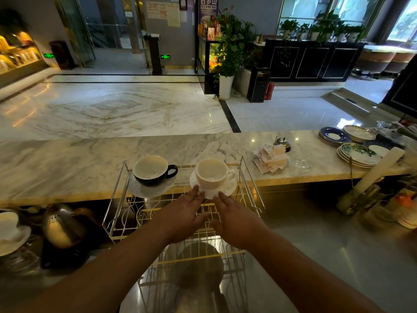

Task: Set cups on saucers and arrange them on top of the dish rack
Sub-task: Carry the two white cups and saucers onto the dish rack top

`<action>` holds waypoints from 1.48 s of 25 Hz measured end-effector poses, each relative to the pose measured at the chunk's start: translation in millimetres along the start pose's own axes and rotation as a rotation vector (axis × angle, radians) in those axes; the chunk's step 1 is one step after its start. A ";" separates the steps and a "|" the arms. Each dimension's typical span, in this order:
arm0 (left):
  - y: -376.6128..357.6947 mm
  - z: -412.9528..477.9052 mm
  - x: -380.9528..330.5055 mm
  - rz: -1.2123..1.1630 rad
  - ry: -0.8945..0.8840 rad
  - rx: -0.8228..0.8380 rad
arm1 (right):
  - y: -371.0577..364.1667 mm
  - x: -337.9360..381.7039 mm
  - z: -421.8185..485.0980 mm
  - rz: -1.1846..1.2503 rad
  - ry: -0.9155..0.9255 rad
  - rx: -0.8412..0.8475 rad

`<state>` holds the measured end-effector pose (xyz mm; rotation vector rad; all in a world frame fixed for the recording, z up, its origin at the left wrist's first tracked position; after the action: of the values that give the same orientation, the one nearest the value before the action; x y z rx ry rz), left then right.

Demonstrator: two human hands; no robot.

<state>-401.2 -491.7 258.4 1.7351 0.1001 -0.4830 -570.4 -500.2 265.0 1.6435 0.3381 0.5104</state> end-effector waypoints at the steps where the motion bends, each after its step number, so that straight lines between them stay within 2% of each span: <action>1: 0.3 2.7 -1.6 0.000 -0.004 -0.001 | 2.2 -2.6 1.5 0.004 -0.007 -0.001; 15: -3.9 28.5 -17.0 0.033 0.016 0.020 | 13.6 -22.9 14.0 0.001 -0.046 0.027; 22: -0.3 20.4 -23.0 0.078 0.028 -0.028 | 16.5 -18.9 10.8 -0.005 -0.021 0.047; 25: 1.2 1.7 -24.8 0.103 0.027 -0.084 | 16.3 -17.5 -3.9 -0.022 0.022 -0.020; 32: -10.5 -76.8 -5.0 0.163 0.155 -0.235 | 5.0 14.8 -38.3 -0.064 0.157 -0.197; 37: -27.9 -148.9 26.6 0.109 0.209 -0.308 | -14.1 63.5 -58.2 -0.067 0.230 -0.206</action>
<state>-347.0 -348.5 244.2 1.4747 0.2163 -0.1927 -544.8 -416.8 264.3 1.3729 0.4925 0.6637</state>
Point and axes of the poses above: each hand's wrist, its own z-axis towards the middle knuckle, its own y-axis out of the back of the hand, x = y × z, the point moved 5 cm from there along z, towards the middle knuckle, and after that the axes turned 6 degrees about -z, right-handed, at the moved point
